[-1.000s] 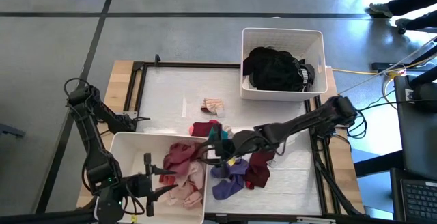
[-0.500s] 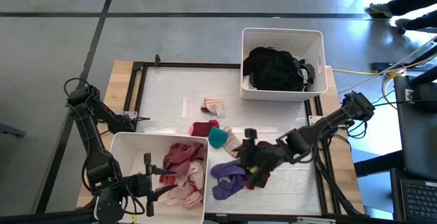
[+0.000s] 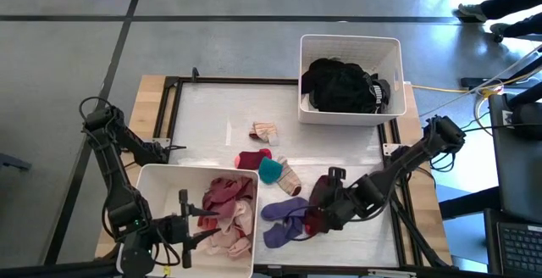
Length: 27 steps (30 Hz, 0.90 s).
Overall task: Sort clothes
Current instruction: Put the dark red underwear into the bottom white laundry bin
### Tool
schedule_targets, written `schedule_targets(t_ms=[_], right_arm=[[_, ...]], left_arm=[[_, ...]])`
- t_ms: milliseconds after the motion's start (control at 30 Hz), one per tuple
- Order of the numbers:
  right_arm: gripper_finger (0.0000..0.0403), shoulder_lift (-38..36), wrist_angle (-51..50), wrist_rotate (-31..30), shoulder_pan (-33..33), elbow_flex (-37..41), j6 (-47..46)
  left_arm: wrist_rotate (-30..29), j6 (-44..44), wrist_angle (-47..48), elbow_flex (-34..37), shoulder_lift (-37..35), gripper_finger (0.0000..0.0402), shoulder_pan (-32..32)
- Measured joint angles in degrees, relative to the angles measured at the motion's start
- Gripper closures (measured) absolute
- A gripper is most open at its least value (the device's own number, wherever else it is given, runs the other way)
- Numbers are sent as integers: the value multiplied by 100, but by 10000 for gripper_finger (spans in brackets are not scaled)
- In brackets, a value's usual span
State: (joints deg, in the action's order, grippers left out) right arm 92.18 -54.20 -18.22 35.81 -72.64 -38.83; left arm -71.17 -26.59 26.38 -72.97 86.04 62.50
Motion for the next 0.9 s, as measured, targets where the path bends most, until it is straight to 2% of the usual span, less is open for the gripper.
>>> schedule_targets(t_ms=[367,533,900], right_arm=[[187,2,1125,243,-19,1239,-35],[187,2,1701,240,-19,1561,-10],[187,2,2216,83,-19,2125,7]], left_arm=[[-1,0,1,0,2,233,0],[-1,0,1,0,2,233,0],[-1,-2,1,0,7,233,0]])
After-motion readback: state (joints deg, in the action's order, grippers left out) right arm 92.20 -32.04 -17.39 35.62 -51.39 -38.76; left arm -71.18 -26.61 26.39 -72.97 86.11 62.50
